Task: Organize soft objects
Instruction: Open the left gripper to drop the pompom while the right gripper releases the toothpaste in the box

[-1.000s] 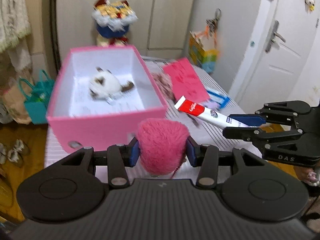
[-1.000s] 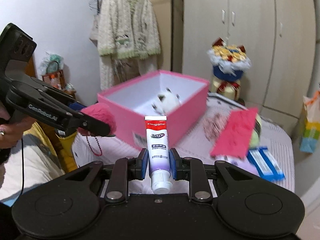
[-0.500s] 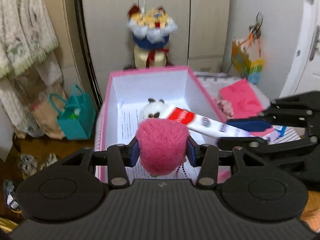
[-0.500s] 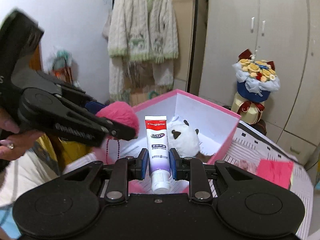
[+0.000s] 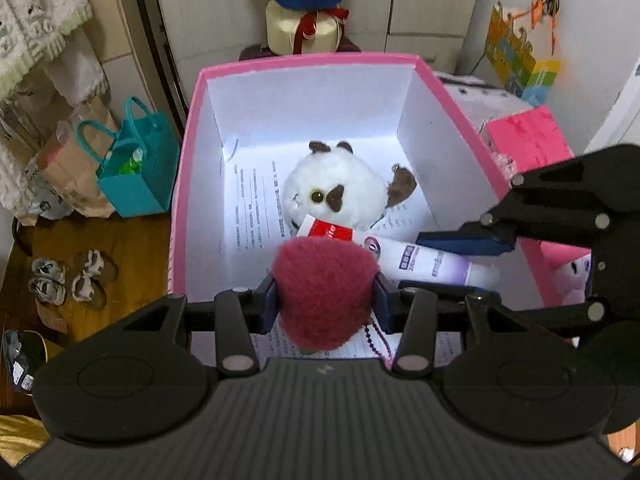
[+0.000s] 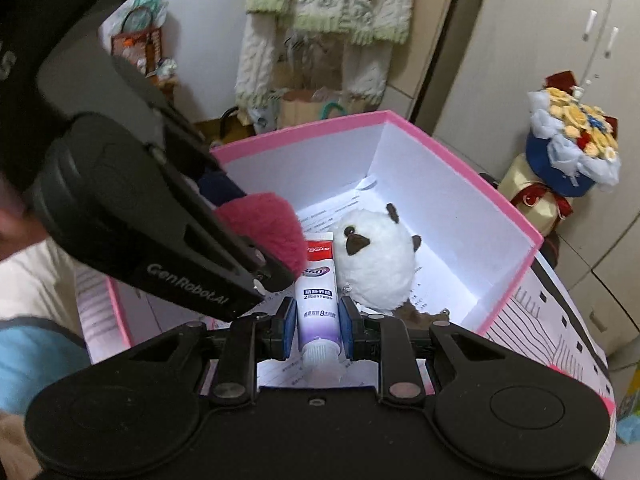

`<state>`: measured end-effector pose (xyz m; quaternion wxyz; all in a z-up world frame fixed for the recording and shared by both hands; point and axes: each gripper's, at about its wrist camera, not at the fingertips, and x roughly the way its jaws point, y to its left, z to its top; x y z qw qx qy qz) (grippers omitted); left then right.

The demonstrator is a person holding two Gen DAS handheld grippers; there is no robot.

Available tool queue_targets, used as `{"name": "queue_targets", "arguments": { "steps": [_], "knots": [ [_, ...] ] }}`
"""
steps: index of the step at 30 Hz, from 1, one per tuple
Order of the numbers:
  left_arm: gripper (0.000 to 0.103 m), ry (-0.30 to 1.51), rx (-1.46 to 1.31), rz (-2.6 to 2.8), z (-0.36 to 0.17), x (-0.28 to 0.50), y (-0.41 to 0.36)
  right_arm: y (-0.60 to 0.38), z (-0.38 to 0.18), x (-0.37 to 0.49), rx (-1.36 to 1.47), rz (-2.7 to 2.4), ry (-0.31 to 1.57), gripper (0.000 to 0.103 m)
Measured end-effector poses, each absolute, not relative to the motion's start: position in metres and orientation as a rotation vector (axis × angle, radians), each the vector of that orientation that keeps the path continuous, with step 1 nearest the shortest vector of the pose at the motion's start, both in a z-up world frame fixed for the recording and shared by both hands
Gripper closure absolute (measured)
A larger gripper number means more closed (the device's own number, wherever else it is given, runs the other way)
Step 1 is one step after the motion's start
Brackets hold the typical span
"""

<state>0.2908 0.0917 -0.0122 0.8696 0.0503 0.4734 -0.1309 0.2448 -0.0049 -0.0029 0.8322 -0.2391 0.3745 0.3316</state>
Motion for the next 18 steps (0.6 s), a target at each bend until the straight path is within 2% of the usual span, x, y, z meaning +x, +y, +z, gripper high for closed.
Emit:
{"name": "queue_targets", "arguments": {
  "steps": [9, 16, 18],
  "knots": [
    [0.053, 1.017, 0.090, -0.264, -0.018, 0.306, 0.090, 0.000, -0.017, 0.263, -0.536, 0.729, 0.812, 0.076],
    [0.043, 1.022, 0.088, -0.290, -0.020, 0.299, 0.088, -0.014, -0.011, 0.255, -0.489, 0.705, 0.809, 0.064],
    [0.040, 1.000, 0.095, -0.294, -0.014, 0.292, 0.088, -0.021, -0.004, 0.250, -0.456, 0.707, 0.808, 0.063]
  ]
}}
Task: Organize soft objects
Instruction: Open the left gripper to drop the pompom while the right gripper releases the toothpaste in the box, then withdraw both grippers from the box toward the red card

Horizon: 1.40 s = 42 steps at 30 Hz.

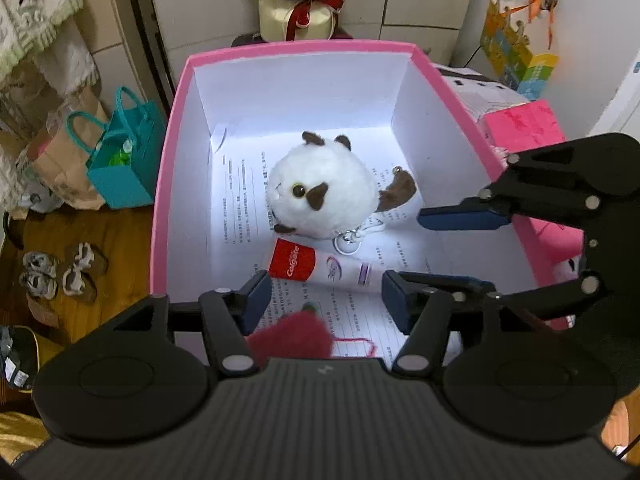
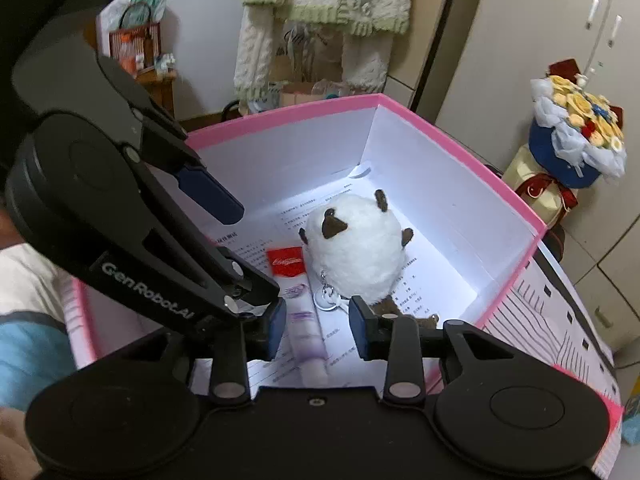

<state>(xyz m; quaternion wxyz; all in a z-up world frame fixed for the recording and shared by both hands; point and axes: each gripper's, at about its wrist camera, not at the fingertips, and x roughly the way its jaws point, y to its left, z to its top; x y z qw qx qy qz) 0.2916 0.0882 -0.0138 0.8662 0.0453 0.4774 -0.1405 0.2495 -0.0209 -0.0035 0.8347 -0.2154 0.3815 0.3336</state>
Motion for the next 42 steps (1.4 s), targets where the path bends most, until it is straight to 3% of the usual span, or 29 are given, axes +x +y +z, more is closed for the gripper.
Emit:
{"name": "queue_targets", "arguments": {
  "steps": [12, 32, 42],
  "knots": [
    [0.036, 0.863, 0.154, -0.324, 0.037, 0.226, 0.092, -0.046, 0.040, 0.193, -0.409, 0.648, 0.748, 0.054],
    [0.022, 0.695, 0.258, -0.422, 0.086, 0.106, 0.058, -0.090, 0.094, 0.084, -0.411, 0.588, 0.604, 0.026],
    [0.013, 0.659, 0.256, -0.579, 0.086, 0.080, 0.015, -0.159, 0.095, 0.049, -0.270, 0.501, 0.537, 0.023]
  ]
}}
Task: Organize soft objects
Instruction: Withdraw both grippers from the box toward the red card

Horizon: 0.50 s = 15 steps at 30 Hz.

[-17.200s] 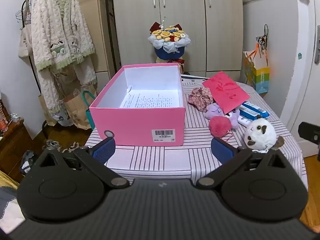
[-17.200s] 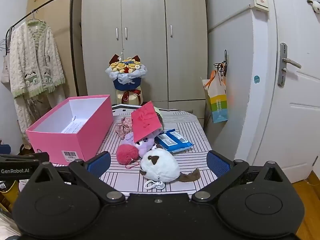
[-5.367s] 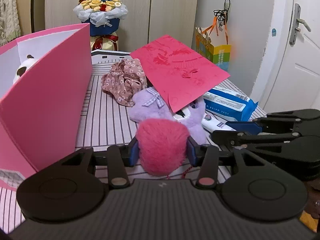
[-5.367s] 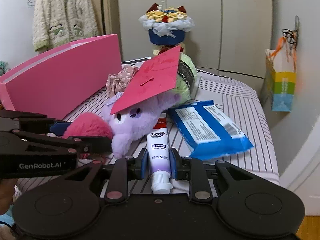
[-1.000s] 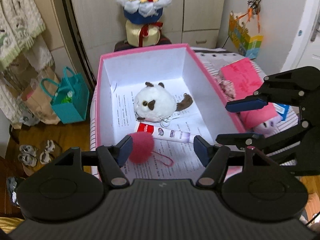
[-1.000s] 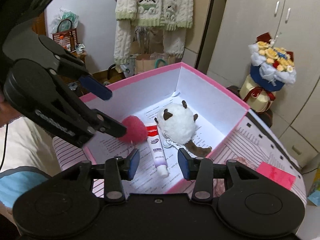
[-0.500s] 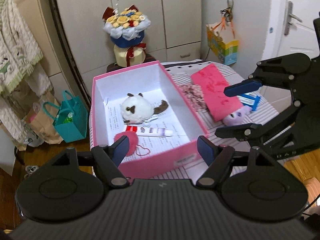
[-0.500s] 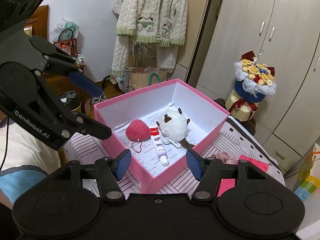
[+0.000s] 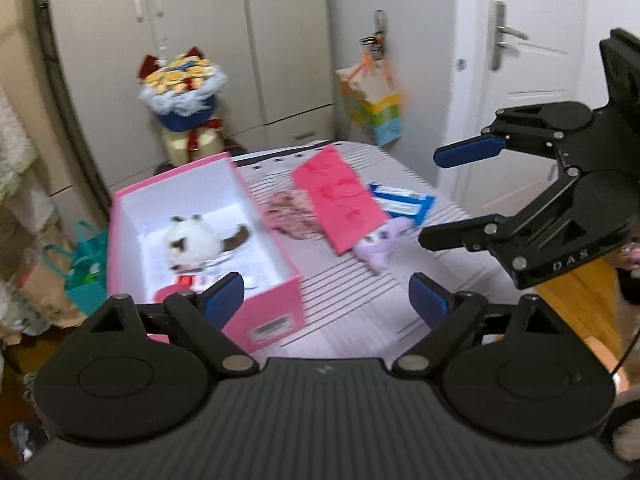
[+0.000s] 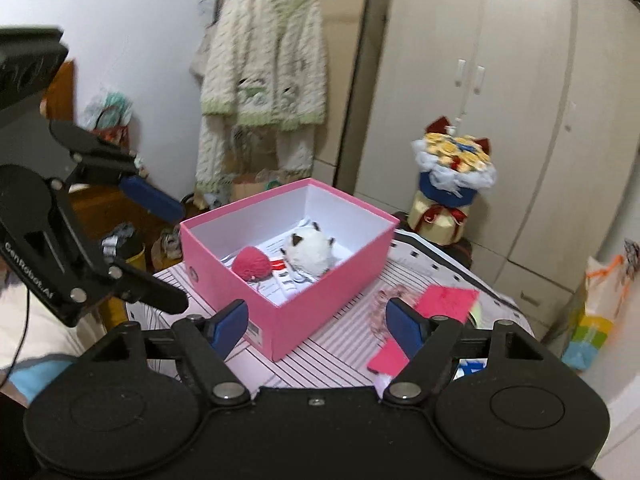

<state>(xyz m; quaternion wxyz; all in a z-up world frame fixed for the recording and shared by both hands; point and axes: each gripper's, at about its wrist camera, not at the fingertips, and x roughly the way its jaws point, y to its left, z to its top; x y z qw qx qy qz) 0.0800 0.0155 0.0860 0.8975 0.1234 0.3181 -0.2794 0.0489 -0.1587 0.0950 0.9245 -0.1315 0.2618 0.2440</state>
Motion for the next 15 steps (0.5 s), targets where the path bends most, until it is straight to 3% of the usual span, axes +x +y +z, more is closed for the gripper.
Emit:
{"name": "queue_targets", "arguments": {
  "steps": [15],
  "knots": [
    [0.017, 0.673, 0.068, -0.678, 0.042, 0.118, -0.041, -0.237, 0.052, 0.065, -0.126, 0.404, 0.531, 0.023]
  ]
}}
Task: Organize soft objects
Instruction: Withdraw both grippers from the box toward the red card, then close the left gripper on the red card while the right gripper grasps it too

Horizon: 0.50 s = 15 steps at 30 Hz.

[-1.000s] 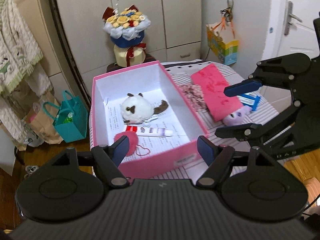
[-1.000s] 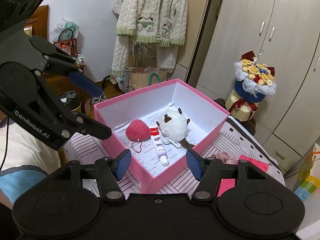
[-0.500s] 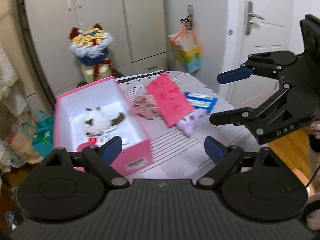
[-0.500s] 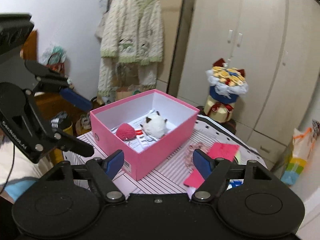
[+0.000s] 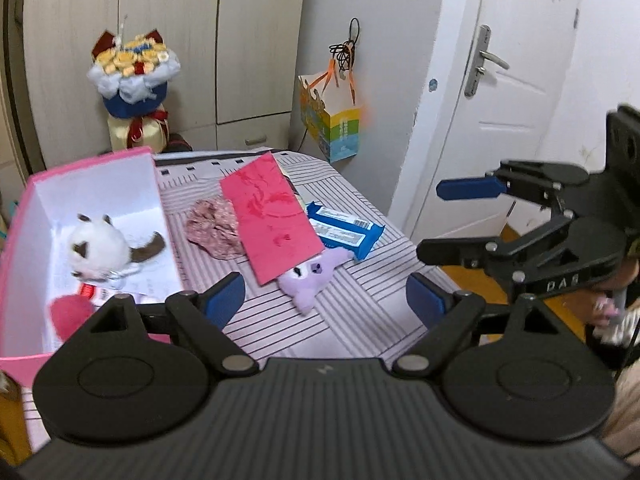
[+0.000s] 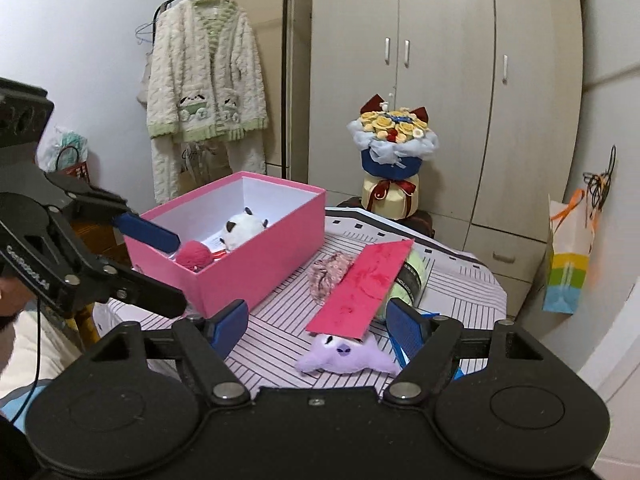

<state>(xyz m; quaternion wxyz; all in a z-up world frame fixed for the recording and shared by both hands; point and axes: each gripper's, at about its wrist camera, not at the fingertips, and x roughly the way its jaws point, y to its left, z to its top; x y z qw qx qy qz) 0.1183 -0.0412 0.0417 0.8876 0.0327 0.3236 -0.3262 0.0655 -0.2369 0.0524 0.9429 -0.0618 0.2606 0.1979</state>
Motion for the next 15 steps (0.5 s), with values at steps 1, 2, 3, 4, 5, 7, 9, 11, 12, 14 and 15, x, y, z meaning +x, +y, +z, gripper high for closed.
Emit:
{"name": "queue_targets", "arguments": {
  "steps": [1, 2, 3, 4, 5, 7, 9, 11, 12, 14, 15],
  "knots": [
    [0.022, 0.672, 0.050, -0.673, 0.037, 0.124, -0.043, -0.240, 0.048, 0.068, -0.121, 0.395, 0.525, 0.023],
    [0.026, 0.674, 0.028, -0.660, 0.033, 0.129, -0.044, -0.244, 0.042, 0.072, -0.112, 0.386, 0.518, 0.023],
    [0.032, 0.684, 0.001, -0.645, 0.029, 0.136, -0.045, -0.247, 0.036, 0.076, -0.101, 0.379, 0.515, 0.023],
    [0.032, 0.686, -0.033, -0.640, 0.025, 0.143, -0.044, -0.250, 0.030, 0.082, -0.088, 0.374, 0.515, 0.023],
    [0.032, 0.680, -0.057, -0.638, 0.022, 0.150, -0.044, -0.251, 0.023, 0.089, -0.074, 0.362, 0.518, 0.024],
    [0.032, 0.680, -0.075, -0.604, 0.016, 0.162, -0.048, -0.253, 0.011, 0.098, -0.057, 0.349, 0.518, 0.025],
    [0.032, 0.679, -0.090, -0.581, 0.009, 0.173, -0.054, -0.254, 0.000, 0.109, -0.042, 0.348, 0.526, 0.029],
    [0.032, 0.694, -0.114, -0.580, 0.001, 0.184, -0.061, -0.255, -0.010, 0.118, -0.028, 0.355, 0.533, 0.032],
    [0.032, 0.709, -0.130, -0.585, -0.003, 0.189, -0.065, -0.255, -0.015, 0.123, -0.021, 0.358, 0.537, 0.034],
    [0.032, 0.739, -0.165, -0.597, -0.012, 0.199, -0.072, -0.255, -0.022, 0.131, -0.010, 0.360, 0.543, 0.039],
    [0.032, 0.752, -0.188, -0.599, -0.017, 0.205, -0.075, -0.255, -0.025, 0.136, -0.003, 0.363, 0.544, 0.040]
  ]
}}
